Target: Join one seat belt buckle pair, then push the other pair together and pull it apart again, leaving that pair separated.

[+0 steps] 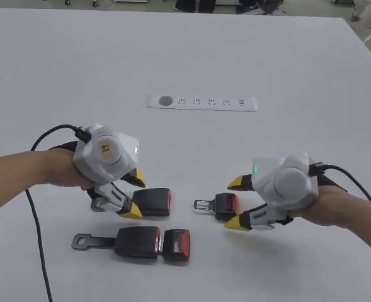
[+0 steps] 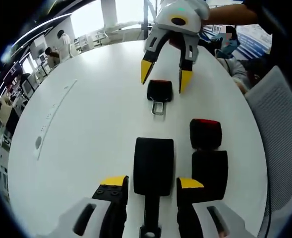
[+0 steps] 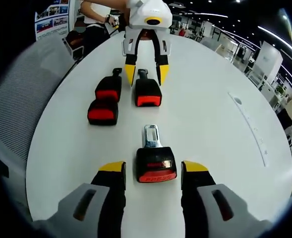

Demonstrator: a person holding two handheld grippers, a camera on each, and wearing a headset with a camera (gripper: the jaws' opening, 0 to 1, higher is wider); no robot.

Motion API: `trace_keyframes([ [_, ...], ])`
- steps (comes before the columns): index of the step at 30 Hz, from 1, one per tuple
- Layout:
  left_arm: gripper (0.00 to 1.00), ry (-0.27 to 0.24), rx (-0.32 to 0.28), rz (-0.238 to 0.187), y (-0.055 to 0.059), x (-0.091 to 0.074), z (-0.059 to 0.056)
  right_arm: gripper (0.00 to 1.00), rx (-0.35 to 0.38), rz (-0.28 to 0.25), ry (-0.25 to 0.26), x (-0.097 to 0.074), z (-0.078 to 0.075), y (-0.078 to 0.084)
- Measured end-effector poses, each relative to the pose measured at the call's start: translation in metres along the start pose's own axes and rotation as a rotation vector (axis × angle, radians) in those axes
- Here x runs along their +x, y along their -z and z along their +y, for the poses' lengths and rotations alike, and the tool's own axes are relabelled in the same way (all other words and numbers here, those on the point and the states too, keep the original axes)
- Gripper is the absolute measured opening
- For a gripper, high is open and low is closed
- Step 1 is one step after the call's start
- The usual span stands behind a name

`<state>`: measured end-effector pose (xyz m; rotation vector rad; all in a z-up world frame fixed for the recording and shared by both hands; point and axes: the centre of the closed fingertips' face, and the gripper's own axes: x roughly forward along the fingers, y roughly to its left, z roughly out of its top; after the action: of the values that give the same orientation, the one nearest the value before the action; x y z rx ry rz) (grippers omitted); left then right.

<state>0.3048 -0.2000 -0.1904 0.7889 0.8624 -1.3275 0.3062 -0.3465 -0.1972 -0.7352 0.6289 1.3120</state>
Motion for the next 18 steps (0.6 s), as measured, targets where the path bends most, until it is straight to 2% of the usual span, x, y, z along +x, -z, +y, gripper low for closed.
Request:
trace_keyframes([
  [4, 0.34, 0.006, 0.013, 0.019, 0.0017, 0.0024, 0.0005, 0.39, 0.004, 0.010, -0.010, 0.0011, -0.0005, 0.0042],
  [11, 0.33, 0.023, 0.022, 0.040, 0.0059, 0.0077, -0.0022, 0.35, 0.003, 0.023, -0.019, 0.0030, -0.0026, 0.0091],
  [18, 0.33, 0.029, 0.029, 0.040, 0.0088, 0.0095, -0.0012, 0.31, -0.001, 0.024, -0.023, 0.0033, -0.0025, 0.0087],
])
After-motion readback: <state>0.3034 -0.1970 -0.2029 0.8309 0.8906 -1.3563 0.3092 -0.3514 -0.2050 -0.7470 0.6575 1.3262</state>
